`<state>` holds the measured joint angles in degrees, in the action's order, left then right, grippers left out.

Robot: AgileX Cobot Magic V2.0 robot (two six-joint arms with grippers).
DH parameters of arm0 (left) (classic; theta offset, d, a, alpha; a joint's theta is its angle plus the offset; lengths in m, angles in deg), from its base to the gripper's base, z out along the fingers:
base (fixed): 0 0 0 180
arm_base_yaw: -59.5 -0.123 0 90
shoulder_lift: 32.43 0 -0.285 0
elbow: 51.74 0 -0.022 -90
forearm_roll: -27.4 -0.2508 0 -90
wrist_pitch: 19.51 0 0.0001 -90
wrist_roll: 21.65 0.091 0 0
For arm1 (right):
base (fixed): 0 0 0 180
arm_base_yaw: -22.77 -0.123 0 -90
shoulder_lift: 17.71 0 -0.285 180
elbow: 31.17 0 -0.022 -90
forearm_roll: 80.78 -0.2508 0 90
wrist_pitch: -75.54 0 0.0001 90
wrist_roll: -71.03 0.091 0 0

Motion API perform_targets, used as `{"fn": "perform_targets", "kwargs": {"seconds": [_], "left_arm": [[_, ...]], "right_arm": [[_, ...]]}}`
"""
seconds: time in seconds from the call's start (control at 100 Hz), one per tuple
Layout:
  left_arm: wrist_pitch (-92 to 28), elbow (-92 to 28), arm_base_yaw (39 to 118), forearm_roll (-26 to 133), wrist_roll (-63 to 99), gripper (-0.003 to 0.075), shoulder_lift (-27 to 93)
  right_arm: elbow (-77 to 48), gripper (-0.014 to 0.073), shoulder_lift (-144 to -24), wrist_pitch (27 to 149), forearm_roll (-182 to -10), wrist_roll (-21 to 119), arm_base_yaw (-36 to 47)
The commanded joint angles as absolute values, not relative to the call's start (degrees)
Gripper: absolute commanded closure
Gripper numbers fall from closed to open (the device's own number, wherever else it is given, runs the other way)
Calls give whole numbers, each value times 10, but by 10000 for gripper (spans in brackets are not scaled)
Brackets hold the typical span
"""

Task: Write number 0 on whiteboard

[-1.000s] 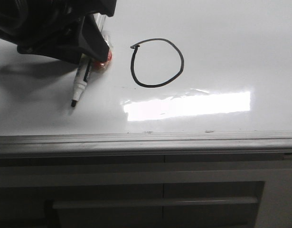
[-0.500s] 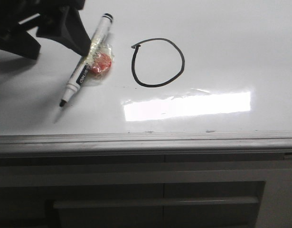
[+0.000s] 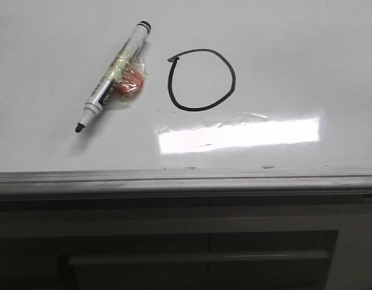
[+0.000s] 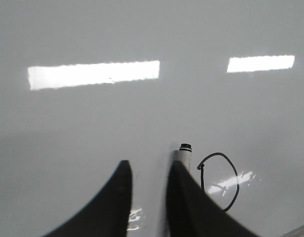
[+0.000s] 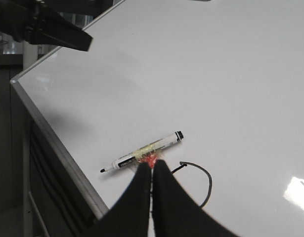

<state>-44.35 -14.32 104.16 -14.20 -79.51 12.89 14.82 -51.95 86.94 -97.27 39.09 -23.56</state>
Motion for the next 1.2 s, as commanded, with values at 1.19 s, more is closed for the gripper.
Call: {"fn": "perform_targets", "kwargs": {"seconds": [1.19], "left_arm": [[-403,56,1024,-253,-789,740,-103]], "right_arm": [[251,648,-431,729,-971,391,-232]]}}
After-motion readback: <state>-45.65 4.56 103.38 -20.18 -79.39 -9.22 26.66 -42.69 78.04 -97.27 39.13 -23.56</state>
